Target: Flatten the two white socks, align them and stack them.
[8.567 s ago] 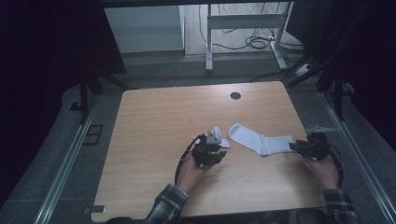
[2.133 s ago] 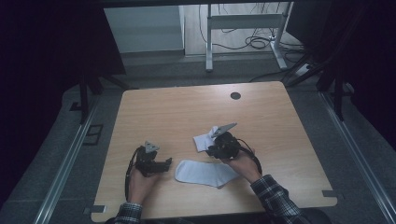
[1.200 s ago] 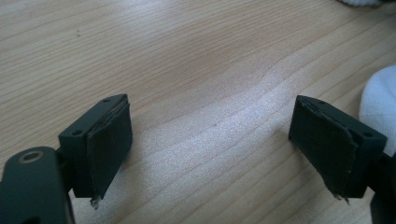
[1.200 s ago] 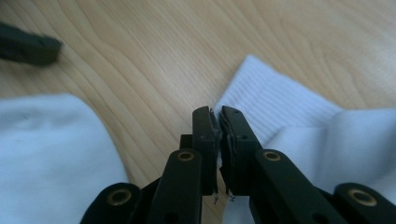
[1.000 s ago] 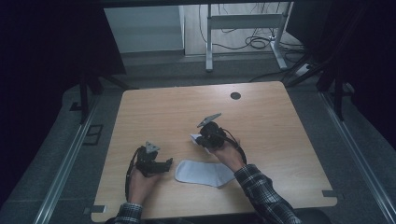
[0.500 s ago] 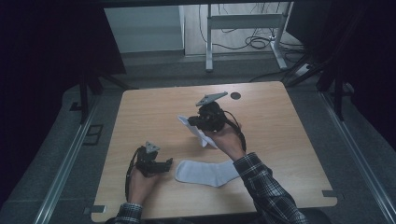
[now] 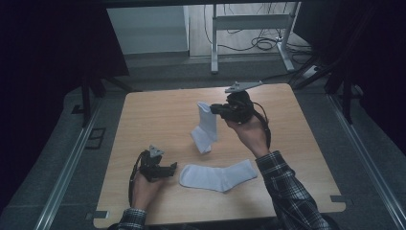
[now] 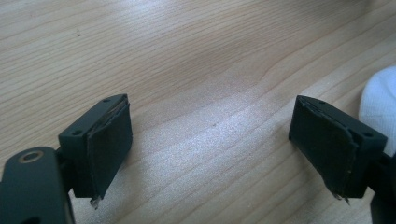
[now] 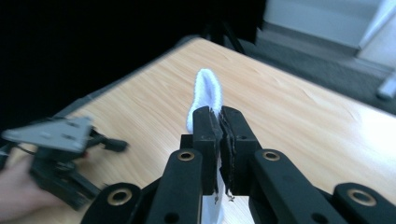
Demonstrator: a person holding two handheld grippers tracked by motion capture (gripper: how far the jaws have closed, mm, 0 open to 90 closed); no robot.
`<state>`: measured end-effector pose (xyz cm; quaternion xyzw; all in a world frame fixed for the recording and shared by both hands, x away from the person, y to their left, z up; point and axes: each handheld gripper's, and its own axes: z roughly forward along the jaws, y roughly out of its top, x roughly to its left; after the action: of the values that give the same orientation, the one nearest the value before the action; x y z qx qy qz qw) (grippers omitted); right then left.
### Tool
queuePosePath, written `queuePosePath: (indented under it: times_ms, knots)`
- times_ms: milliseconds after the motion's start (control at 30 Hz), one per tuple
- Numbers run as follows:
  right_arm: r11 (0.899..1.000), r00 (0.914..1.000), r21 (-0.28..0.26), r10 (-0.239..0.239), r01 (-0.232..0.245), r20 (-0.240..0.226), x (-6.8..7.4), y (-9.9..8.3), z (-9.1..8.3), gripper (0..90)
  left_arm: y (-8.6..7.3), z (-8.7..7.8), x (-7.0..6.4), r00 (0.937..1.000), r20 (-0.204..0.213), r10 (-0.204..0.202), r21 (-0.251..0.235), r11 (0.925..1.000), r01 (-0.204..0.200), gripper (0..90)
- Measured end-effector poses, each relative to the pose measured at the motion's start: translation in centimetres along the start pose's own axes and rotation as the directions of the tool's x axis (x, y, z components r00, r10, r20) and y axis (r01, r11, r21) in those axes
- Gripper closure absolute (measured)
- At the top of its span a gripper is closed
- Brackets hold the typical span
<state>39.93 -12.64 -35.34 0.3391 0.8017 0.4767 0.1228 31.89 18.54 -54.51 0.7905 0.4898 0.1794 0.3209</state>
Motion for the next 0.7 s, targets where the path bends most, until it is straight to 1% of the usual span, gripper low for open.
queuePosePath:
  times_ms: [100, 200, 333, 433, 500, 533, 600, 700]
  knots:
    - [0.999, 0.9981, 0.016, 0.051, -0.052, 0.034, -2.2, -1.8, -0.2, 84.0, 0.0, 0.0, 0.0, 1.0000, -0.001, -0.001, 0.000, 1.0000, 0.001, 13.7]
    - [0.995, 0.9927, 0.030, 0.097, -0.100, 0.071, -4.4, -3.5, -0.5, 84.0, 0.0, 0.0, 0.0, 1.0000, -0.001, 0.004, 0.004, 1.0000, -0.004, 13.7]
    - [0.986, 0.9811, 0.042, 0.155, -0.161, 0.116, -6.8, -5.7, -1.0, 83.9, 0.0, 0.0, -0.1, 1.0000, -0.002, 0.001, 0.004, 1.0000, -0.001, 13.7]
    - [0.981, 0.9744, 0.050, 0.182, -0.190, 0.132, -8.1, -6.9, -1.4, 83.9, 0.0, 0.0, -0.1, 1.0000, -0.003, 0.000, 0.004, 1.0000, 0.000, 13.7]
    - [0.977, 0.9711, 0.045, 0.200, -0.208, 0.130, -8.4, -7.2, -1.5, 83.9, 0.1, 0.0, -0.1, 1.0000, -0.003, 0.000, 0.005, 1.0000, 0.000, 13.7]
    - [0.977, 0.9710, 0.045, 0.203, -0.210, 0.125, -8.4, -7.3, -1.4, 83.9, 0.1, 0.0, -0.2, 1.0000, -0.003, -0.001, 0.004, 1.0000, 0.001, 13.7]
    - [0.979, 0.9747, 0.047, 0.192, -0.198, 0.115, -8.0, -7.0, -1.2, 83.9, 0.1, 0.1, -0.2, 1.0000, -0.003, -0.002, 0.004, 1.0000, 0.002, 13.7]
    - [0.984, 0.9818, 0.050, 0.169, -0.173, 0.087, -6.5, -5.7, -0.5, 83.9, 0.1, 0.1, -0.2, 1.0000, -0.003, -0.001, 0.004, 1.0000, 0.001, 13.7]
